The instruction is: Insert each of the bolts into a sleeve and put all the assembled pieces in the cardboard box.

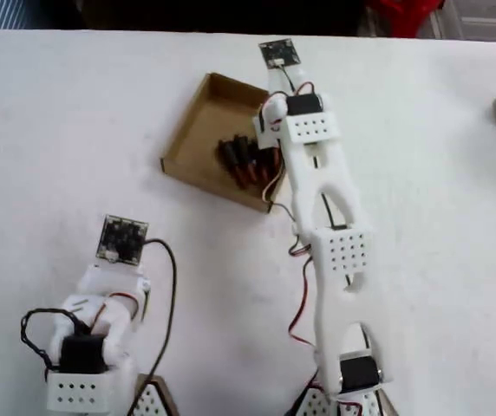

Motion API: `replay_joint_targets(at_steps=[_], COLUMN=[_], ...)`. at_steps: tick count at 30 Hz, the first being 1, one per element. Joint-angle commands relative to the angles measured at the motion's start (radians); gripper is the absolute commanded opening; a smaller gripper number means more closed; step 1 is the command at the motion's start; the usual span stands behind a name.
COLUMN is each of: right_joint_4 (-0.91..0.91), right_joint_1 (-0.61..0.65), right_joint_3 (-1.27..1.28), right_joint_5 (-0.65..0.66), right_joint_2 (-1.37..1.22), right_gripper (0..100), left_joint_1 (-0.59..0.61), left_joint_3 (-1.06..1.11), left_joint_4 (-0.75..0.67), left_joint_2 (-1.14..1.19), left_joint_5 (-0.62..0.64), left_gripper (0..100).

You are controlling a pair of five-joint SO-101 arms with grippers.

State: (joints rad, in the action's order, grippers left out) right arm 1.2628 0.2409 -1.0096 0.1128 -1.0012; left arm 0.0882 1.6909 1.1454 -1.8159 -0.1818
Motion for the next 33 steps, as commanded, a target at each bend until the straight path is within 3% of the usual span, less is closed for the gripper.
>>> replay_joint_targets(at_steps=[1,5,10,12,16,22,33], right_joint_4=[0.079,0.16,0.295,0.332,0.418,0.501,0.512], right_joint_1=[-0.008,0.01,0.036,0.044,0.05,0.05,0.015], right_joint_3=[-0.201,-0.327,-0.427,-0.463,-0.618,-0.644,-0.632], right_joint_5=[0.046,0.048,0.041,0.041,0.041,0.048,0.043], right_joint_2=[-0.068,-0.114,-0.127,-0.124,-0.122,-0.022,0.228], right_gripper=[1.9,5.4,26.7,30.9,23.9,0.7,1.5], left_joint_1=[-0.007,-0.008,-0.008,-0.008,-0.007,-0.005,-0.007], left_joint_3=[-0.009,-0.009,-0.009,-0.006,0.002,0.002,0.002], left_joint_4=[0.002,0.002,0.0,-0.014,-0.031,-0.032,-0.034], left_joint_2=[-0.01,-0.01,-0.01,-0.01,-0.01,-0.01,-0.01], left_joint_5=[-0.011,-0.011,-0.011,-0.011,-0.008,-0.008,-0.011], left_gripper=[2,2,2,2,2,2,2])
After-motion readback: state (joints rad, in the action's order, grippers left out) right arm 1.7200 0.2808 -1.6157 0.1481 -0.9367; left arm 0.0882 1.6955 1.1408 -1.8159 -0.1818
